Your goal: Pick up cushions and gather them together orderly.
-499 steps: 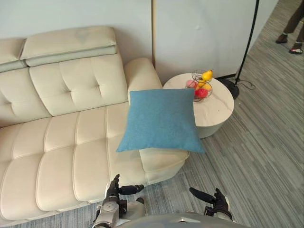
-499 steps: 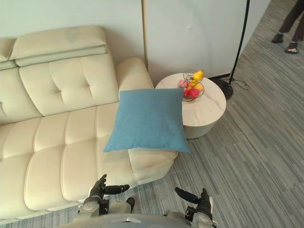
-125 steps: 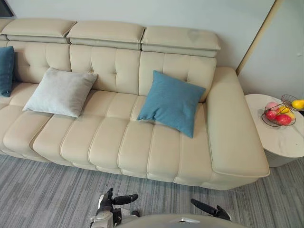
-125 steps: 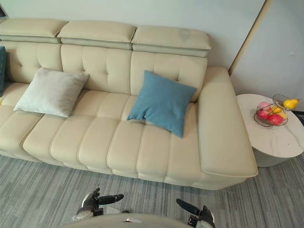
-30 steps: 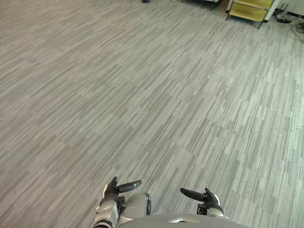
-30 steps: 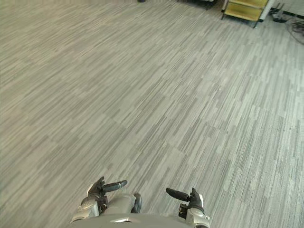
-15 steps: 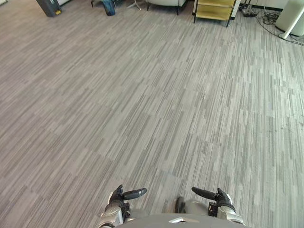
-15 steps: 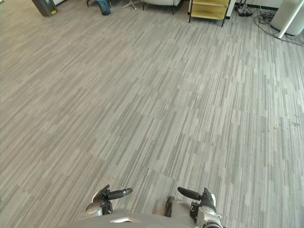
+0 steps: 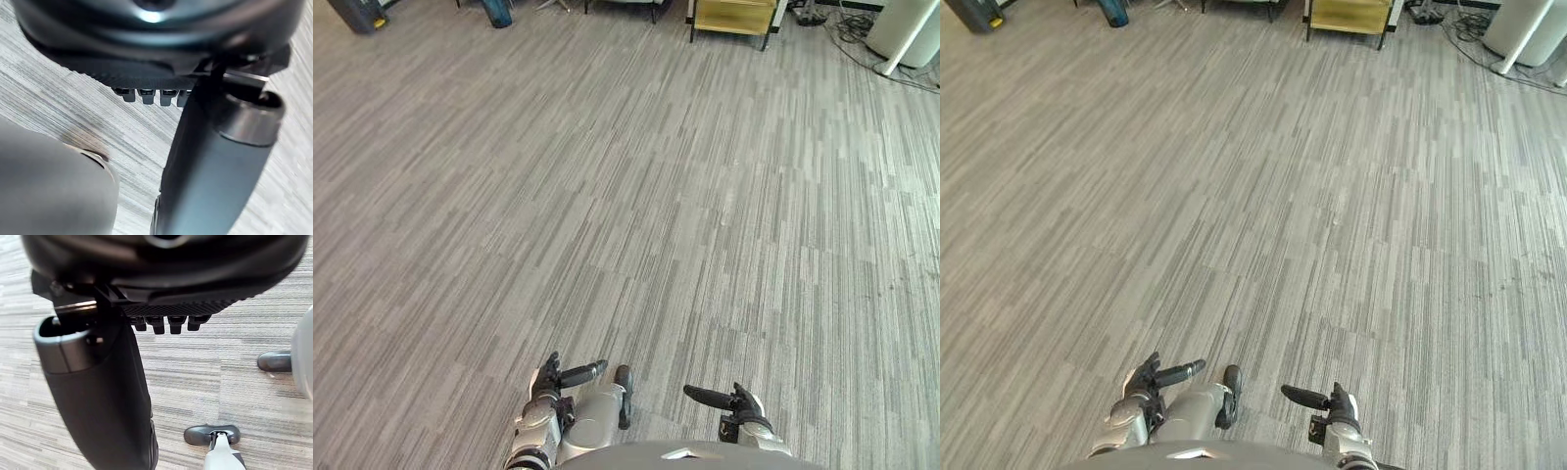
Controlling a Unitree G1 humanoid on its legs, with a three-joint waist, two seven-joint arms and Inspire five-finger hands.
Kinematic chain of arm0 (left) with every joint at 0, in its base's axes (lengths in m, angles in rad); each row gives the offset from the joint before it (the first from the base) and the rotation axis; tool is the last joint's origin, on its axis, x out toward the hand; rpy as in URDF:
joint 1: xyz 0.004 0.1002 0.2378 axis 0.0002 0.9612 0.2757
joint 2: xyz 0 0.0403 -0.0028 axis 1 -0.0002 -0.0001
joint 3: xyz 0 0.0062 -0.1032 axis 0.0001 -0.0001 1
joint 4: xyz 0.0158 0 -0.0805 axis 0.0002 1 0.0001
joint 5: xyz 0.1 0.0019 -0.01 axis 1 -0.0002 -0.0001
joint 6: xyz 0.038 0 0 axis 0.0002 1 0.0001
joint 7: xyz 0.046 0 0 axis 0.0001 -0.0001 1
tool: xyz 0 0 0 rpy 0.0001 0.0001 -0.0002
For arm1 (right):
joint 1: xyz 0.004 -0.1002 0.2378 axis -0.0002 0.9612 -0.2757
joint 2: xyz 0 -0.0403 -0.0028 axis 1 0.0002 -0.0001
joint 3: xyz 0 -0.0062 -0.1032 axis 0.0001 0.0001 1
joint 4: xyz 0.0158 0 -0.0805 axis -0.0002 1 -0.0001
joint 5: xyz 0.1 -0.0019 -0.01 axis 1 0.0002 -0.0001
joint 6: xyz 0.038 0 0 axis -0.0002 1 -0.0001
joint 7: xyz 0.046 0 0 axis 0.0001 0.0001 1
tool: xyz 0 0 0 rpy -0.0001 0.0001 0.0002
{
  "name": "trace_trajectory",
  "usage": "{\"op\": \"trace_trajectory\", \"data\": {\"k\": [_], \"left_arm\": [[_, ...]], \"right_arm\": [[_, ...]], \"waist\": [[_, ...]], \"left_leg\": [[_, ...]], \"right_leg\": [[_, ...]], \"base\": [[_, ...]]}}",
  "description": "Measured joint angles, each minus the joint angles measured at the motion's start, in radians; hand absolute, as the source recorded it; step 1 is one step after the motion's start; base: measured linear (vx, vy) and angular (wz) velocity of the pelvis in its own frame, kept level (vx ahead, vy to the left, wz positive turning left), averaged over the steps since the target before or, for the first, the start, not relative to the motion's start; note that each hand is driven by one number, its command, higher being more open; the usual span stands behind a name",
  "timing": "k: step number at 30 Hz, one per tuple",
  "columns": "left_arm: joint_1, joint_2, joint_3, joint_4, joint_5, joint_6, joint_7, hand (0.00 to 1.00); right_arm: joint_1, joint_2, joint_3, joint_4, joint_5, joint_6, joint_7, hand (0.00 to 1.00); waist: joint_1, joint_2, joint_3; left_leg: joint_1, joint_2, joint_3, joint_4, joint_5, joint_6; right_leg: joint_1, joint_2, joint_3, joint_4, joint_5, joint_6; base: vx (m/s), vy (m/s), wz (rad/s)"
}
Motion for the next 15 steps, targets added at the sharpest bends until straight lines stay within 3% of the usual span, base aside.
{"op": "trace_trajectory", "data": {"k": [1,2,3,4,5,6,8,11,12,13,14,15], "left_arm": [[0.012,0.003,-0.01,0.011,-0.007,0.005,-0.005,1.0],[-0.008,0.035,-0.046,0.03,0.003,0.003,-0.007,1.0],[-0.013,0.037,-0.049,0.035,0.003,0.008,-0.007,1.0],[-0.021,0.036,-0.048,0.057,0.003,0.021,-0.003,1.0],[-0.021,0.034,-0.049,0.068,0.004,0.023,-0.003,1.0],[-0.017,0.034,-0.074,0.08,0.002,0.025,-0.001,1.0],[-0.015,0.029,-0.081,0.085,0.002,0.025,-0.001,1.0],[-0.018,0.033,-0.082,0.088,0.006,0.024,0.0,1.0],[-0.018,0.034,-0.086,0.102,0.028,0.022,0.0,1.0],[-0.019,0.029,-0.084,0.118,0.033,0.022,0.001,1.0],[-0.022,0.025,-0.079,0.118,0.041,0.022,-0.009,1.0],[-0.022,0.009,-0.074,0.119,0.045,0.023,-0.008,1.0]], "right_arm": [[0.015,-0.001,0.004,-0.007,-0.001,-0.001,0.005,1.0],[0.017,-0.001,0.004,-0.023,-0.012,-0.002,0.01,1.0],[0.016,-0.005,0.004,-0.025,-0.016,-0.003,0.011,1.0],[0.026,-0.017,0.0,-0.04,-0.016,0.003,0.018,1.0],[0.031,-0.03,-0.005,-0.053,-0.017,0.001,0.019,1.0],[0.038,-0.043,-0.008,-0.069,-0.017,-0.011,0.016,1.0],[0.04,-0.051,-0.024,-0.069,-0.017,-0.012,0.015,1.0],[0.028,-0.042,-0.053,-0.067,-0.016,-0.024,0.016,1.0],[0.013,-0.043,-0.059,-0.054,-0.017,-0.022,0.017,1.0],[0.009,-0.047,-0.065,-0.049,-0.02,-0.019,0.018,1.0],[0.0,-0.05,-0.078,-0.042,-0.022,-0.02,0.018,1.0],[-0.005,-0.051,-0.1,-0.034,-0.017,-0.016,0.016,1.0]], "waist": [[-0.005,-0.015,-0.023],[-0.018,-0.052,-0.01],[-0.021,-0.052,-0.004],[-0.036,-0.04,0.004],[-0.044,-0.028,0.007],[-0.063,0.0,0.022],[-0.065,0.009,0.02],[-0.083,0.001,0.021],[-0.102,-0.001,0.02],[-0.095,0.022,0.019],[-0.079,0.03,0.023],[-0.088,0.035,0.028]], "left_leg": [[0.087,-0.022,0.001,-0.044,-0.094,-0.032],[0.15,-0.071,-0.004,-0.066,-0.132,-0.01],[0.164,-0.075,-0.007,-0.064,-0.14,-0.012],[0.228,-0.076,-0.017,-0.071,-0.168,-0.012],[0.273,-0.072,-0.032,-0.089,-0.178,-0.013],[0.379,-0.049,-0.061,-0.161,-0.184,-0.013],[0.445,-0.025,-0.069,-0.211,-0.183,-0.014],[0.53,0.013,-0.126,-0.278,-0.207,-0.034],[0.566,0.03,-0.183,-0.291,-0.223,-0.05],[0.573,0.054,-0.204,-0.289,-0.221,-0.049],[0.564,0.056,-0.244,-0.27,-0.187,-0.055],[0.586,0.055,-0.282,-0.248,-0.148,-0.098]], "right_leg": [[-0.107,-0.029,0.005,0.318,0.005,0.023],[-0.267,-0.086,0.017,0.658,0.087,0.052],[-0.298,-0.093,0.017,0.723,0.077,0.041],[-0.4,-0.102,0.001,0.857,0.023,0.002],[-0.445,-0.105,-0.027,0.873,-0.007,-0.005],[-0.515,-0.109,-0.118,0.782,-0.079,-0.041],[-0.563,-0.098,-0.178,0.639,-0.1,-0.049],[-0.637,-0.041,-0.18,0.262,-0.049,-0.017],[-0.605,0.0,-0.153,0.124,0.13,-0.068],[-0.582,0.02,-0.167,0.117,0.13,-0.086],[-0.591,0.021,-0.158,0.161,0.097,-0.106],[-0.6,-0.004,-0.171,0.272,0.029,-0.114]], "base": [[0.48,0.151,0.05],[0.44,0.061,0.15],[0.41,0.012,0.21],[0.43,0.007,0.16],[0.55,0.003,0.45],[0.48,-0.018,0.42],[0.44,-0.076,0.32],[0.53,-0.221,0.55],[0.6,-0.315,0.66],[0.71,-0.38,0.49],[0.56,-0.338,0.22],[0.53,-0.343,0.2]]}}
